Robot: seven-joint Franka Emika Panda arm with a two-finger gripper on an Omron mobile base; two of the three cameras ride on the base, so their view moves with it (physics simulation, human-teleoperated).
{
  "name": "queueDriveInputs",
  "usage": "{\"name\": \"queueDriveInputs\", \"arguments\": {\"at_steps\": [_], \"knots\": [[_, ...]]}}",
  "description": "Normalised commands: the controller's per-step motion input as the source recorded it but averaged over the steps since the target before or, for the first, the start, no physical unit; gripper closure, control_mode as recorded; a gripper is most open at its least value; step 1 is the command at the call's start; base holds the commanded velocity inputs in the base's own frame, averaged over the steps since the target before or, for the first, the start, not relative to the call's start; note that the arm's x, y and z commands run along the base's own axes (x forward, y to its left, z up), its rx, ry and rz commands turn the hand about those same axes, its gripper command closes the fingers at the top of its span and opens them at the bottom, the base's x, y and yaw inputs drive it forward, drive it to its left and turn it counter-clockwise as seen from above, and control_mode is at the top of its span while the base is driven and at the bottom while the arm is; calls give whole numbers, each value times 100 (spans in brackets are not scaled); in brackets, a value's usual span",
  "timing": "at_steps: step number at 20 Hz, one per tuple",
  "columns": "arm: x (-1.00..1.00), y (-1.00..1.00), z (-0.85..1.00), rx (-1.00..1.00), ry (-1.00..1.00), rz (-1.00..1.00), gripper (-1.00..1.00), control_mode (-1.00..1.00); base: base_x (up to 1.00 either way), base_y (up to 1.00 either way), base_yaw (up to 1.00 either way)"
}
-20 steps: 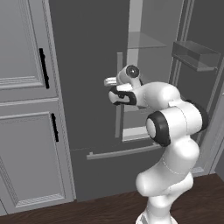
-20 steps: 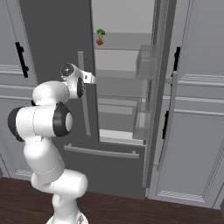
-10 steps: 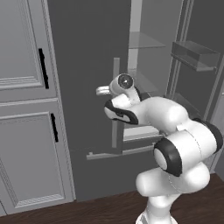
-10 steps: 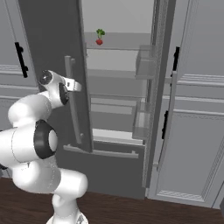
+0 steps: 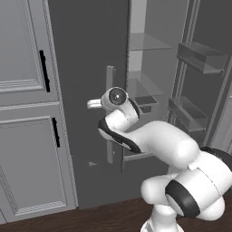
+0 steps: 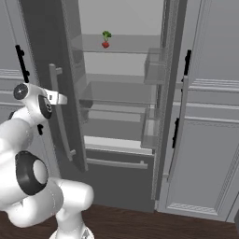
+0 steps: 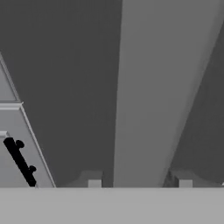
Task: Take the strawberry from the fridge and place it on top of the pancake, located on the dining counter.
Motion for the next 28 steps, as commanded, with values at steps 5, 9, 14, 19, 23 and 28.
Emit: {"name": "queueDriveInputs", "arguments": {"at_steps": [5, 9, 14, 19, 23, 28], "knots": [[-70, 12, 1, 10, 2, -4, -100, -100, 0, 0, 0], [-100, -46, 19, 39, 0, -7, -100, -100, 0, 0, 0], [-85, -93, 19, 51, 0, 0, -100, -100, 0, 0, 0], [-17, -94, 2, 59, 0, 1, -100, -100, 0, 0, 0], [30, -53, 2, 52, 3, 0, -100, -100, 0, 0, 0], [69, -25, 11, 32, 23, 1, -100, -100, 0, 0, 0]]}}
